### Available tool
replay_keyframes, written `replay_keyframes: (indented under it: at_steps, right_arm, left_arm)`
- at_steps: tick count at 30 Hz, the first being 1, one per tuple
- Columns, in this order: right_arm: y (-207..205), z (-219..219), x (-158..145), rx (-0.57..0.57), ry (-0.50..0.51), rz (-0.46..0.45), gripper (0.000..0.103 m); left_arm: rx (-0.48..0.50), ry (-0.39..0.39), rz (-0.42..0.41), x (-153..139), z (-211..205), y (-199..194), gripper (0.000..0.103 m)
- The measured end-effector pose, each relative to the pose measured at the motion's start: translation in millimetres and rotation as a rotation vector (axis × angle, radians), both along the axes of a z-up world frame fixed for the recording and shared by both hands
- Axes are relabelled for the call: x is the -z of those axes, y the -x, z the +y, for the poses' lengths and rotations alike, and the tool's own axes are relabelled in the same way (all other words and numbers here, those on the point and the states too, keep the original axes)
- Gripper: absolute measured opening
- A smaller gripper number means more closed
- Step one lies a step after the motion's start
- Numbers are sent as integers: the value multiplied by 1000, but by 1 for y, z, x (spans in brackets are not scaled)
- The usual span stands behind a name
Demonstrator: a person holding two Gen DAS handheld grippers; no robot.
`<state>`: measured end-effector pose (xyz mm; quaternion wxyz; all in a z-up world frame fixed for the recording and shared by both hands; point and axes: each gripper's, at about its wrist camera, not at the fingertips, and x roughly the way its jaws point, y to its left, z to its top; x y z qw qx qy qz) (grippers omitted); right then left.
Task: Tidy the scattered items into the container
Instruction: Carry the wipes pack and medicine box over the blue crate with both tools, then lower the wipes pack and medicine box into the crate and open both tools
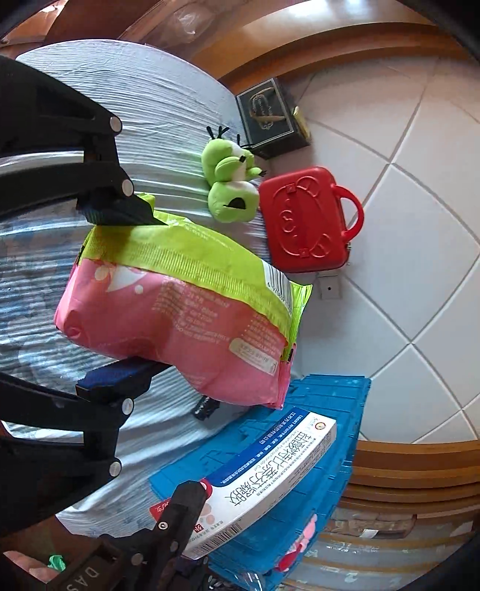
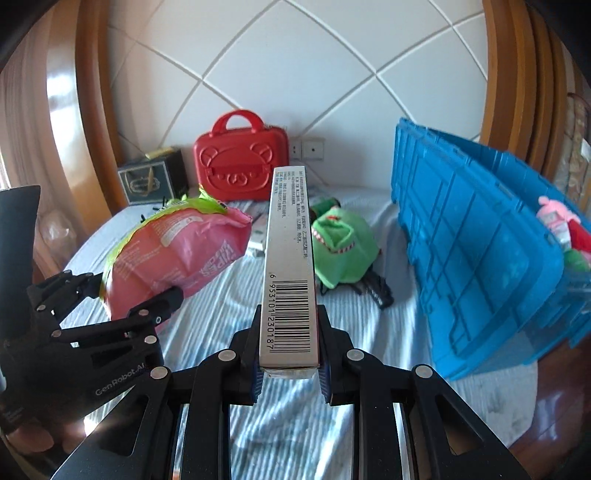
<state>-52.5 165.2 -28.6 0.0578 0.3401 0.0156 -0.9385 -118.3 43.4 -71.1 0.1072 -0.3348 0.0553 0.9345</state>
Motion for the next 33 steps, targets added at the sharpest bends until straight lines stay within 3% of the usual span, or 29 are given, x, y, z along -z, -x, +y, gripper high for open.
replay_keyframes:
  at_steps: [6, 11, 19, 26, 33]
  right_arm:
    - [-6, 32, -51, 2, 1, 123, 23]
    - [-6, 88, -78, 29, -2, 203, 23]
    - [9, 246, -106, 90, -9, 270, 23]
    - [30, 393, -95, 177, -22, 210, 23]
    - [59, 435, -53, 110, 44, 74, 23]
  left_arm:
    - [2, -30, 107, -51, 33, -5, 59]
    - [20, -50, 157, -77, 93, -1, 59]
    - [72, -104, 198, -115, 244, 15, 59]
    - [113, -86, 114, -107, 370, 31, 59]
    - [18, 51, -109, -48, 419, 60, 60]
